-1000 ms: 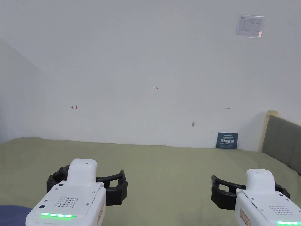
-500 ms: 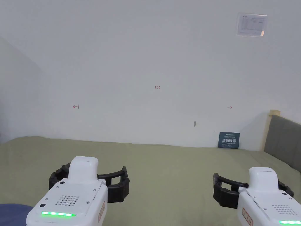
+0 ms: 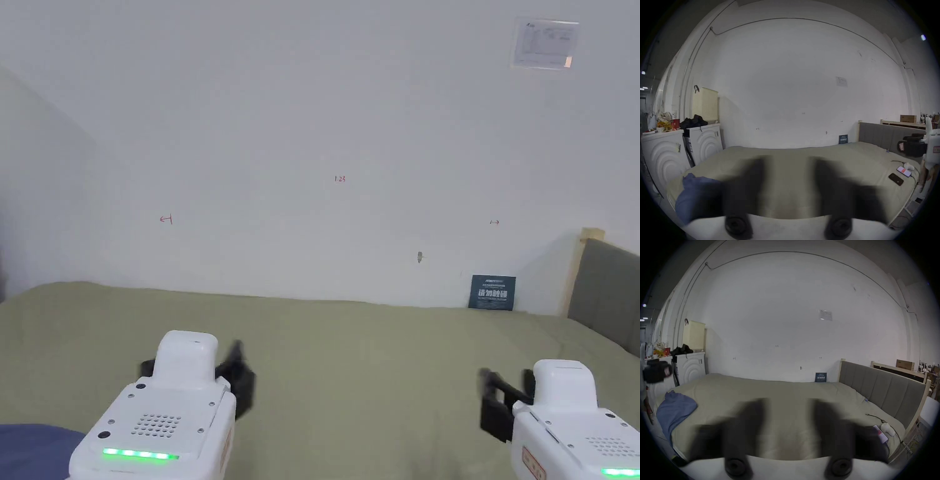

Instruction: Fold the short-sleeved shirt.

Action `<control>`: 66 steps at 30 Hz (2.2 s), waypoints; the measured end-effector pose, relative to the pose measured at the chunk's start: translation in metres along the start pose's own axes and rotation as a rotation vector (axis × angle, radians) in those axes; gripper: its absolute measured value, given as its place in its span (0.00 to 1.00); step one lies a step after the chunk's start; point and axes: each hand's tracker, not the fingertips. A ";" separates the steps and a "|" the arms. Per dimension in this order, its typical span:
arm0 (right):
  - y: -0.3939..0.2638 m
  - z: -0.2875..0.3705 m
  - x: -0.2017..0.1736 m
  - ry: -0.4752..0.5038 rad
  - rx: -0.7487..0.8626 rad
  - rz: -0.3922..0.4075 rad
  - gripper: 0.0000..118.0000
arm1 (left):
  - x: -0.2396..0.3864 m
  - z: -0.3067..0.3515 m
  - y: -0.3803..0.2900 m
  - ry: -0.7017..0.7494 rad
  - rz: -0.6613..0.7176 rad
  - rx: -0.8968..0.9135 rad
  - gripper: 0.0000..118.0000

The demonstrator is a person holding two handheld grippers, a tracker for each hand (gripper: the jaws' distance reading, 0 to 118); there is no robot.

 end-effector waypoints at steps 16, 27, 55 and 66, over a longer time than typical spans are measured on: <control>0.040 -0.016 -0.052 0.127 -0.019 0.033 0.00 | -0.058 0.008 0.012 0.086 0.003 -0.021 0.00; 0.037 -0.032 -0.215 0.554 -0.035 0.017 0.00 | -0.193 0.101 0.001 0.501 -0.021 -0.118 0.00; -0.075 -0.154 -0.280 0.555 -0.330 0.128 0.00 | -0.358 -0.229 -0.122 0.074 0.077 -1.260 1.00; -0.104 -0.177 -0.272 0.528 -0.393 0.148 0.00 | -0.365 -0.247 -0.197 0.098 0.111 -1.333 0.07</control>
